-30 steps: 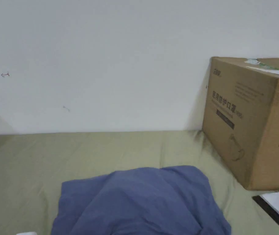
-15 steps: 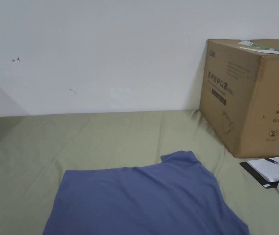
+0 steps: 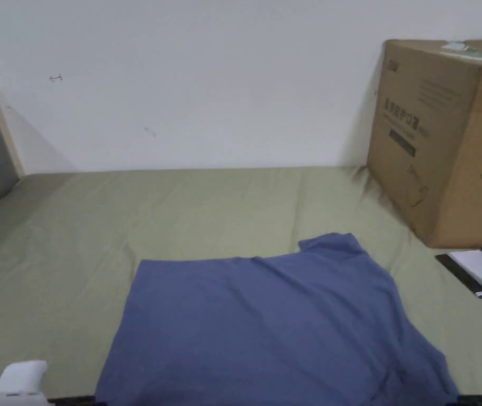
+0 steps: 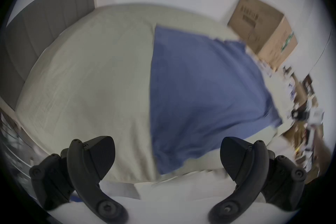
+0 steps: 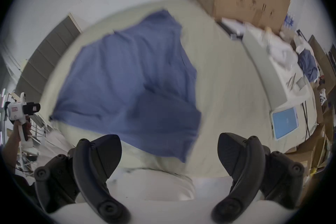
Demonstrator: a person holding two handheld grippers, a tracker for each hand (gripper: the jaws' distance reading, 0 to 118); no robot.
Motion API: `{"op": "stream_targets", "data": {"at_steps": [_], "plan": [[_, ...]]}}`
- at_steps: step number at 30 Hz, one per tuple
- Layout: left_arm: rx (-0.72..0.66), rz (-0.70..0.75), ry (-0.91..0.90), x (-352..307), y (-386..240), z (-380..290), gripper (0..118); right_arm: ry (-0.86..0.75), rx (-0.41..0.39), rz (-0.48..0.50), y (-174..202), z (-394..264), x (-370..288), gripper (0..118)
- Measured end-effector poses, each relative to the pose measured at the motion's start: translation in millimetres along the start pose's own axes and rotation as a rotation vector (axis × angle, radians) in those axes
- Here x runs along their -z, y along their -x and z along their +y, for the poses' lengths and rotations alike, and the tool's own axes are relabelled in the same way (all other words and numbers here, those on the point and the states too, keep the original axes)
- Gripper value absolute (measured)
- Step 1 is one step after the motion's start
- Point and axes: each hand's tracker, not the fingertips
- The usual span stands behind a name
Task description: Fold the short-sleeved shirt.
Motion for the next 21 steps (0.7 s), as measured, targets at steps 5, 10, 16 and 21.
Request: {"op": "stream_targets", "data": {"at_steps": [5,10,16,21], "plan": [[-0.008,-0.070,-0.369,-63.4,-47.5,-7.1,87,-0.435,0.006,0.135,70.2,-4.4,-60.5,72],[0.111,-0.014,-0.611,-85.2,-92.8,-30.3,0,-0.731,0.032,0.117,118.1,-13.7,-79.5,0],[0.170,0.079,-0.450,-70.4,-74.2,-13.8,0,-0.674,-0.058,0.158,125.9,-1.2,-85.7,0],[-0.039,0.070,0.279,7.2,-9.5,4.5,0,-0.550,-0.034,0.210,117.2,0.9,-75.2,0]]}}
